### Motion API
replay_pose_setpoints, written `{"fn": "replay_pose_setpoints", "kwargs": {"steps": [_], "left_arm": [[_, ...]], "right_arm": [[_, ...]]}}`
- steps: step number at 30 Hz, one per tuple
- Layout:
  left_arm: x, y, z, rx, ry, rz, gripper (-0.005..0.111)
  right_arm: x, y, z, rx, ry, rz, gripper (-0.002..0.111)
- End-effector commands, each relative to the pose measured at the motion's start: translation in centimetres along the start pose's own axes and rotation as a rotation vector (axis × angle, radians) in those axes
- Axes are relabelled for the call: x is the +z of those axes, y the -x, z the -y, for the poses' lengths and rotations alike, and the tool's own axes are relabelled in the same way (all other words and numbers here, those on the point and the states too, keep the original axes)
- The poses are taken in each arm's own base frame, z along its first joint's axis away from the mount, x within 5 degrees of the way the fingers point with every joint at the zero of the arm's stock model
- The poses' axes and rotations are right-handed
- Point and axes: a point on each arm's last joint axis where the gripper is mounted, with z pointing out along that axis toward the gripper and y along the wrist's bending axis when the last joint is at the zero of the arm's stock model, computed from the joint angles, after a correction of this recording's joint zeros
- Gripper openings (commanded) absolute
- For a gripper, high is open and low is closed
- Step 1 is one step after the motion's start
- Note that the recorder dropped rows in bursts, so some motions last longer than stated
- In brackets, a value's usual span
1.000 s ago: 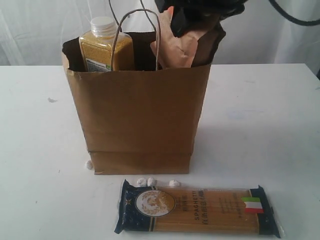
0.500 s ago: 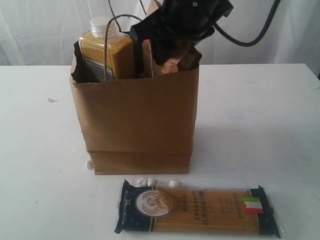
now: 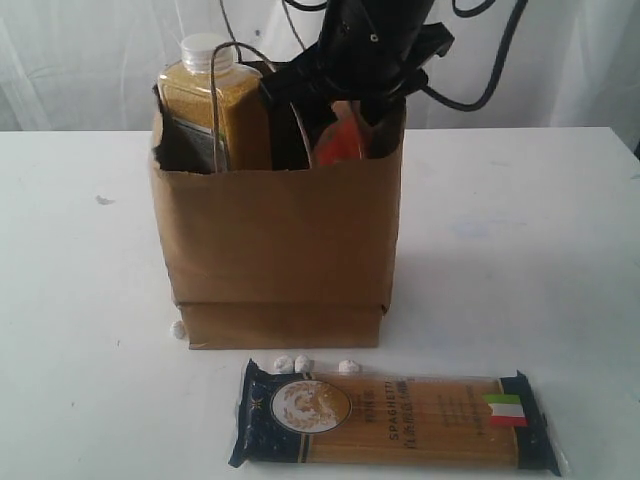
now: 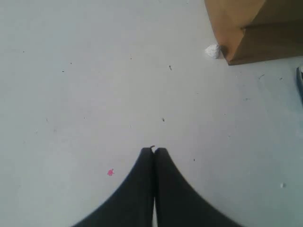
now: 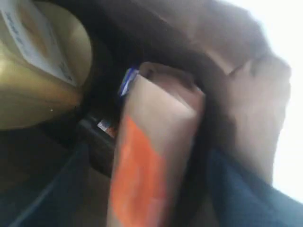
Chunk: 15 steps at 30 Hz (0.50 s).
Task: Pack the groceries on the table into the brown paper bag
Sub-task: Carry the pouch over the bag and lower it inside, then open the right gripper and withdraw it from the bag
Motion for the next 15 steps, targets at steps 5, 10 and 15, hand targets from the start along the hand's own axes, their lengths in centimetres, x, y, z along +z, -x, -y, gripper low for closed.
{"fn": "replay_pose_setpoints", "kwargs": {"steps": [5,10,15], "left_arm": [[0.0,-0.2,0.0,-0.011,-0.001,-0.001,0.0],[0.0,-0.2,0.0,-0.011,-0.001,-0.001,0.0],[0.0,-0.2,0.0,-0.011,-0.001,-0.001,0.0]], "right_arm": [[-2.8,0.2,0.3,0.018,-0.005,0.095,0.068],[-5.1,-0.1,0.4,0.03,-0.003,0.141,0.068],[-10.8,-1.0,0.7,0.036,0.004,0.299,0.068]]}}
